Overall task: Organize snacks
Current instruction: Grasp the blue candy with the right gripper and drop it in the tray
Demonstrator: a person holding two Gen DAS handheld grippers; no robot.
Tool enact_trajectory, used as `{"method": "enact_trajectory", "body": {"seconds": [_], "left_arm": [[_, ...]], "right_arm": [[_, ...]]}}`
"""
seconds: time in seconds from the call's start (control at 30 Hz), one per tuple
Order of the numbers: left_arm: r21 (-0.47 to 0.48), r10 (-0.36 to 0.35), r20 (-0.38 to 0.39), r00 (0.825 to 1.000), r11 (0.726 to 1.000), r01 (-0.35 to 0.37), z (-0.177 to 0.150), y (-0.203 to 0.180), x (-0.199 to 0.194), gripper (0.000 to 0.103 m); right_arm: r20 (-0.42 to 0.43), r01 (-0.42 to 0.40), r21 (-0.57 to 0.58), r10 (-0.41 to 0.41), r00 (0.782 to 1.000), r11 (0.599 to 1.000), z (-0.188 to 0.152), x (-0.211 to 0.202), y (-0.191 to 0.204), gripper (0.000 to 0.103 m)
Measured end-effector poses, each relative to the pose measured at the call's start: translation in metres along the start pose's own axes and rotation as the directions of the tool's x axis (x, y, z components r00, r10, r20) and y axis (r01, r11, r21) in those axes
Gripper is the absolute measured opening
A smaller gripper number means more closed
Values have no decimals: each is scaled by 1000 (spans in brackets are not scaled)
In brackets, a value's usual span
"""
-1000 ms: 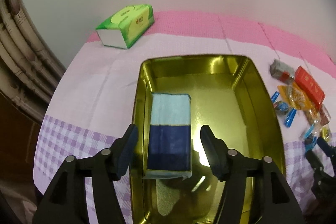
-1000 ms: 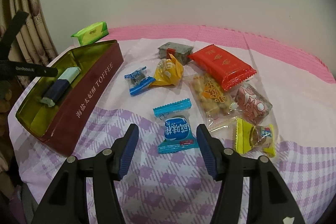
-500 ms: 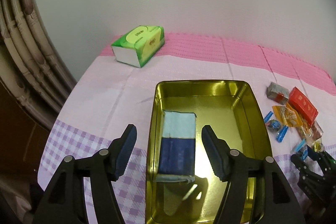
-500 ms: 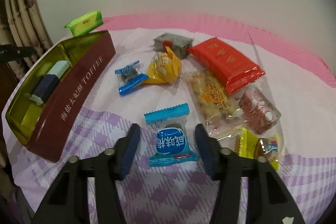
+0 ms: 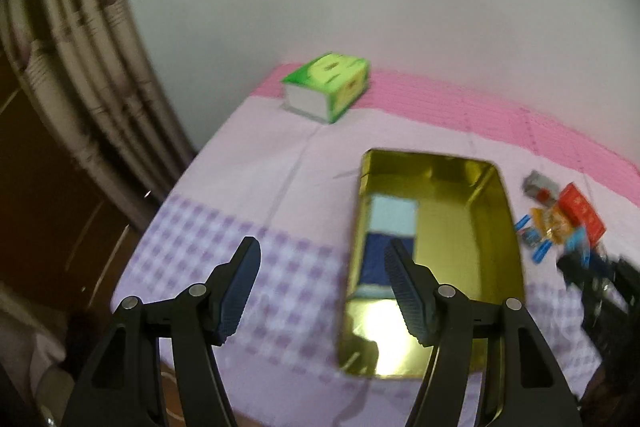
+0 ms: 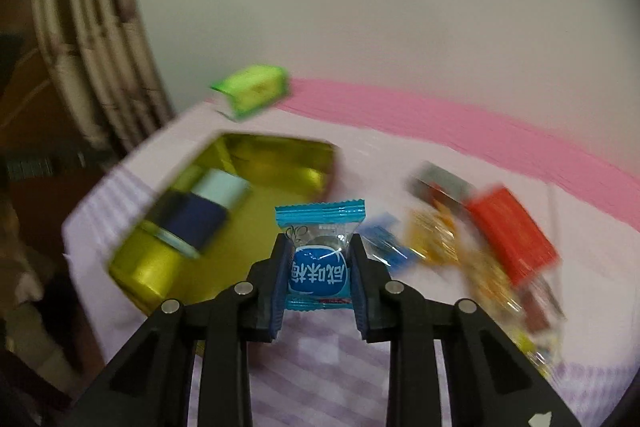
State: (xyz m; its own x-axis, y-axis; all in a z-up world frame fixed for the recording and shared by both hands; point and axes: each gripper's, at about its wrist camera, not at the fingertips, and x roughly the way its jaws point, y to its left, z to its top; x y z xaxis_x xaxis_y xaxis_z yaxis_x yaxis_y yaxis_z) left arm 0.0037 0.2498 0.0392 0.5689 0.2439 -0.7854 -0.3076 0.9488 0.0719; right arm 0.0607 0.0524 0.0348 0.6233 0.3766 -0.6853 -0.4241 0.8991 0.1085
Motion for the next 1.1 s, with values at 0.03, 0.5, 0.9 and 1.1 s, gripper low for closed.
{"method": "enact_trajectory", "body": {"seconds": [0.03, 0.5, 0.9, 1.1], "left_arm": [[-13, 3, -7, 1000, 1000, -3, -6, 7, -1, 65], [-73, 33, -45, 998, 997, -37, -18, 32, 24, 65], [-73, 25, -6, 1000, 997, -26, -19, 31, 23, 65], [-76, 5, -18, 1000, 997, -7, -18, 31, 25, 65]], "right_arm": [[-4, -24, -7, 24, 1000, 1000, 7, 5, 9, 25], [-181, -13, 41, 20, 983, 999, 43, 109, 52, 25], [-215, 113, 69, -95, 972, 991, 57, 138, 50, 26], [-206, 127, 84, -107, 973, 988, 57, 141, 47, 26]]}}
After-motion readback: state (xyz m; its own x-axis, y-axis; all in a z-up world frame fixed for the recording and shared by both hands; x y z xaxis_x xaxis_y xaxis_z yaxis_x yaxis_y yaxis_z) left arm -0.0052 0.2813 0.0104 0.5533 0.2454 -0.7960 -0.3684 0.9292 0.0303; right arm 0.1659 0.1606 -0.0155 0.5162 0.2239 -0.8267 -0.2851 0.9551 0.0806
